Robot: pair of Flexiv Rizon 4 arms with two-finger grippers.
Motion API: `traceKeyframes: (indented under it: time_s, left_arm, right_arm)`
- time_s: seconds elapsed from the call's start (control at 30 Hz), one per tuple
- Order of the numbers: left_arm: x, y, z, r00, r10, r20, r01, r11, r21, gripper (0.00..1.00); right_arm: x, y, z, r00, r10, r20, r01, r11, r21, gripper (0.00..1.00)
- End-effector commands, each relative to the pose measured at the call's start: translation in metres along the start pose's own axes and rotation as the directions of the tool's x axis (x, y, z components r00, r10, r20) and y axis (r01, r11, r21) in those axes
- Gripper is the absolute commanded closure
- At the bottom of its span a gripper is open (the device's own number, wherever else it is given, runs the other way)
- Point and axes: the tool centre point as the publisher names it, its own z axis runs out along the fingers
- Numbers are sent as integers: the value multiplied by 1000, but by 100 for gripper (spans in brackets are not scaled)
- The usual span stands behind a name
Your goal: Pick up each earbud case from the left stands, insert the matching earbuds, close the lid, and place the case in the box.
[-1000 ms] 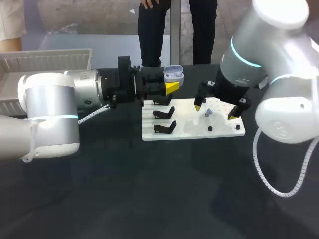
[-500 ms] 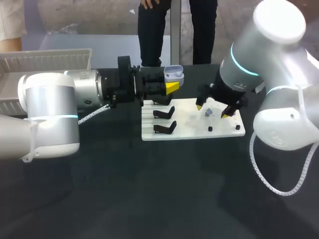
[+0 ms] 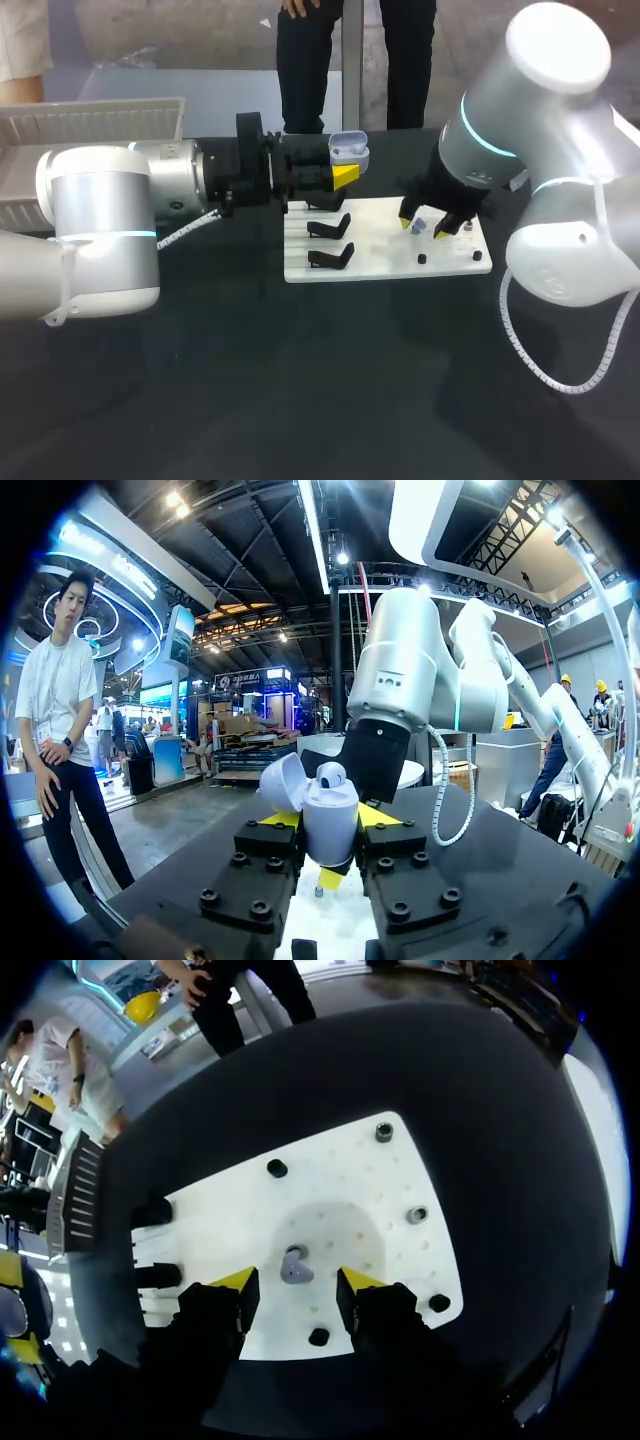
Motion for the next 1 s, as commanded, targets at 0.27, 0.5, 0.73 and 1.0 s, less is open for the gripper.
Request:
traceKeyframes:
  time_s: [0.27, 0.5, 0.73, 1.0]
  left_arm:
    - [1, -2, 0, 1000, 4, 4, -4, 1000, -8, 100]
    - [1, -2, 0, 1000, 4, 4, -4, 1000, -8, 100]
    - [1, -2, 0, 1000, 4, 4, -4, 1000, -8, 100]
    - [1, -2, 0, 1000, 4, 4, -4, 1000, -8, 100]
  right_arm:
    - [-2, 3, 6, 1000, 4, -11, -3, 1000, 6, 55]
    - [-3, 2, 7, 1000, 9, -11, -9, 1000, 5, 57]
    - [-5, 2, 9, 1000, 26, -16, -26, 1000, 4, 58]
    - [-4, 4, 13, 999, 26, -29, -26, 1000, 2, 61]
